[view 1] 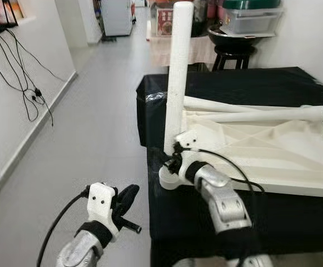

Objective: Building children table

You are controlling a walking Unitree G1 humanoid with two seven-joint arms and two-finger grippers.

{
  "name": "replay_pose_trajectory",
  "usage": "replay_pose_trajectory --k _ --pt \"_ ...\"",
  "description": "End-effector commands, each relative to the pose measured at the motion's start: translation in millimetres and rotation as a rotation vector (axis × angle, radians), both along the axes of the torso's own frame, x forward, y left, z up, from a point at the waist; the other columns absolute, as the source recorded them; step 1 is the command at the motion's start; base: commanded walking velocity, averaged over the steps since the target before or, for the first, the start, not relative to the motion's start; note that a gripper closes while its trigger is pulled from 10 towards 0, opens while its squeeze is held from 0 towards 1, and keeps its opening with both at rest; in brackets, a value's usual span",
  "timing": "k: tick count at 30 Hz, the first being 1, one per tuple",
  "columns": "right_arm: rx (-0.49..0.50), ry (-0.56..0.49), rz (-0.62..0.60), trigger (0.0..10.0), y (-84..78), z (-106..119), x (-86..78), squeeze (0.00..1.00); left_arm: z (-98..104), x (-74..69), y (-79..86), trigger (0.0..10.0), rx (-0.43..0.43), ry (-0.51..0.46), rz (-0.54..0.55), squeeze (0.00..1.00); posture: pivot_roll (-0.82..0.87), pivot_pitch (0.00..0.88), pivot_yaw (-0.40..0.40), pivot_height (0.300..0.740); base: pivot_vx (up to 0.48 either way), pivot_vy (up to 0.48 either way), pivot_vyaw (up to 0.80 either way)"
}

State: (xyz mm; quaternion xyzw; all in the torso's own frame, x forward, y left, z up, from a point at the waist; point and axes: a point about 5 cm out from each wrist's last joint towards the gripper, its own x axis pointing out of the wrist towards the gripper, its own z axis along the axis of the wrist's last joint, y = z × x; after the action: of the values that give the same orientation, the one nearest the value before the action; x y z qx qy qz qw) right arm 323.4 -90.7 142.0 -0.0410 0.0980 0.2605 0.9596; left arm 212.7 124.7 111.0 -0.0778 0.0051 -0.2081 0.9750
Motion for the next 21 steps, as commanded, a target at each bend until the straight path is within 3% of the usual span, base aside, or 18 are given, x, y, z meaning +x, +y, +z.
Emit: replay_pose_trajectory --k 1,6,7,8,12,13,14,15,18,19,20,21 --pt "-0.077 0.146 -0.101 0.0 -24.4 -32.0 -1.3 0.0 -0.7 0.4 2.9 10.0 0.011 0.009 0.004 0.0 0.0 0.053 0.014 0.74 0.0 0.0 0.0" --pt "-0.063 0.132 -0.102 0.0 -22.9 -33.5 -1.1 0.0 -0.3 0.8 4.1 10.0 0.015 0.003 0.019 0.0 0.0 0.053 0.028 0.74 0.0 0.0 0.0" --pt "-0.051 0.118 -0.09 6.8 -18.7 -30.0 1.1 0.0 -0.5 1.0 4.3 10.0 0.013 0.004 0.019 0.0 -0.01 0.05 0.029 0.74 0.0 0.0 0.0" --pt "-0.021 0.099 -0.054 10.0 -13.5 -24.7 4.2 0.0 -0.7 1.2 4.1 10.0 0.01 0.007 0.015 0.0 -0.01 0.05 0.029 0.74 0.0 0.0 0.0" --pt "0.005 0.088 -0.041 10.0 -7.8 -17.5 3.2 0.0 -1.1 1.4 3.8 10.0 0.004 0.012 0.006 0.0 -0.01 0.05 0.029 0.74 0.0 0.0 0.0" --pt "0.069 0.059 0.081 10.0 4.3 -5.0 4.1 1.0 -1.3 1.6 3.6 10.0 0.003 0.013 0.004 0.0 0.0 0.043 0.033 0.74 0.0 0.0 0.0" --pt "0.069 0.059 0.081 10.0 4.3 -5.0 4.1 1.0 -1.3 1.6 3.6 10.0 0.003 0.013 0.004 0.0 0.0 0.043 0.033 0.74 0.0 0.0 0.0" --pt "0.125 0.03 0.214 10.0 14.2 8.8 4.0 1.0 -1.5 1.9 3.2 10.0 0.002 0.013 0.003 0.0 0.01 0.037 0.033 0.74 0.0 0.0 0.0" --pt "0.125 0.03 0.214 10.0 14.2 8.8 4.0 1.0 -1.5 1.9 3.2 10.0 0.002 0.013 0.003 0.0 0.01 0.037 0.033 0.74 0.0 0.0 0.0" --pt "0.162 0.011 0.373 10.0 21.3 19.8 4.2 1.0 -1.9 2.3 2.8 10.0 0.003 0.014 0.004 0.0 0.01 0.032 0.03 0.74 0.0 0.0 0.0" --pt "0.162 0.011 0.373 10.0 21.3 19.8 4.2 1.0 -1.9 2.3 2.8 10.0 0.003 0.014 0.004 0.0 0.01 0.032 0.03 0.74 0.0 0.0 0.0" --pt "0.133 -0.015 0.577 10.0 23.9 25.7 3.7 0.0 -2.3 2.6 2.2 10.0 0.004 0.013 0.005 0.0 0.02 0.025 0.026 0.74 0.0 0.0 0.0"
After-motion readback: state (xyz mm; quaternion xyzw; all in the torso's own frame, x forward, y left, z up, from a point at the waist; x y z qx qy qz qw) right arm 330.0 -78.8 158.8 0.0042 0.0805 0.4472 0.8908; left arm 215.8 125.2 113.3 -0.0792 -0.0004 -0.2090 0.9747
